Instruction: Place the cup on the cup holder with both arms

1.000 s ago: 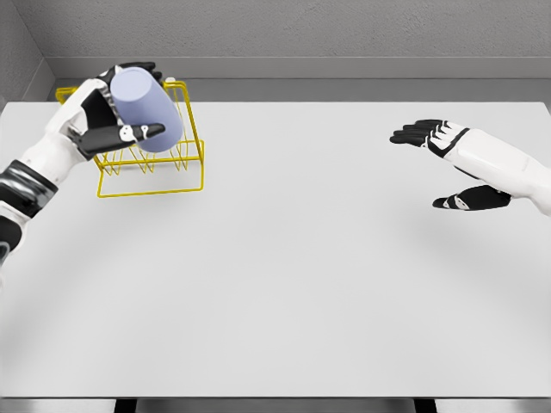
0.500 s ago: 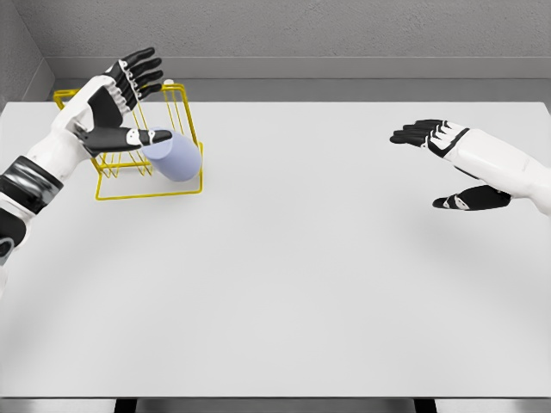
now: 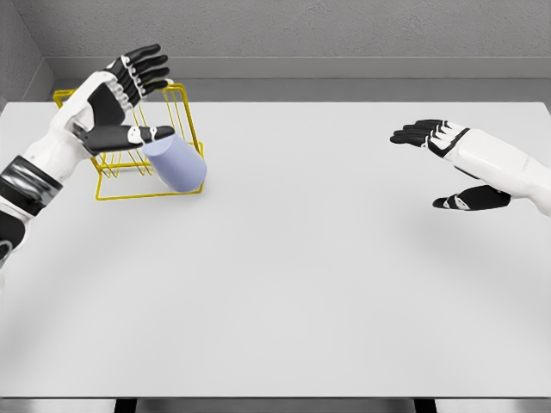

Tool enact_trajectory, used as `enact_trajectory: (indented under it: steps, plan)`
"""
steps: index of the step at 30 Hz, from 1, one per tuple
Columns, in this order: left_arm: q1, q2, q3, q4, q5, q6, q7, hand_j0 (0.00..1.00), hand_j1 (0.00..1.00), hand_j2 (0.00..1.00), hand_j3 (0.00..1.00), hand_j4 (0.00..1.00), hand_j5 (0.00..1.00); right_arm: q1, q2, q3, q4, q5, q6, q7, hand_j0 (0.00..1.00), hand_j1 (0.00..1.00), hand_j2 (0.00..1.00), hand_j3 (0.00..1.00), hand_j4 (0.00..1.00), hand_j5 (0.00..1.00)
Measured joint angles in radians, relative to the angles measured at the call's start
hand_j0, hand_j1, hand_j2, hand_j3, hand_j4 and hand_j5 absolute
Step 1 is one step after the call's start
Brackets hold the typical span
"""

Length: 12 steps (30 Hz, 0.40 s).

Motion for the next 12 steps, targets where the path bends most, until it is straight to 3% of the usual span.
enact_trajectory:
  steps: [2,6,12]
  plan:
    - [0.015,0.003,0.000,-0.007,0.000,-0.009,0.000,0.93,0.93,0.93,0.93,0.93,0.93,-0.002,0.000,0.000,0.000,0.000,0.000,0.000,1.00,1.00,1.00,1.00,1.00,1.00]
    - [0.146,0.068,0.010,-0.039,0.001,-0.122,-0.001,1.00,1.00,1.00,1.00,1.00,1.00,-0.002,0.000,0.000,0.000,0.000,0.000,0.000,1.00,1.00,1.00,1.00,1.00,1.00]
    - [0.242,0.154,0.104,-0.063,0.004,-0.225,0.000,1.00,1.00,1.00,1.00,1.00,1.00,-0.002,0.000,0.000,0.000,0.000,0.000,0.000,1.00,1.00,1.00,1.00,1.00,1.00]
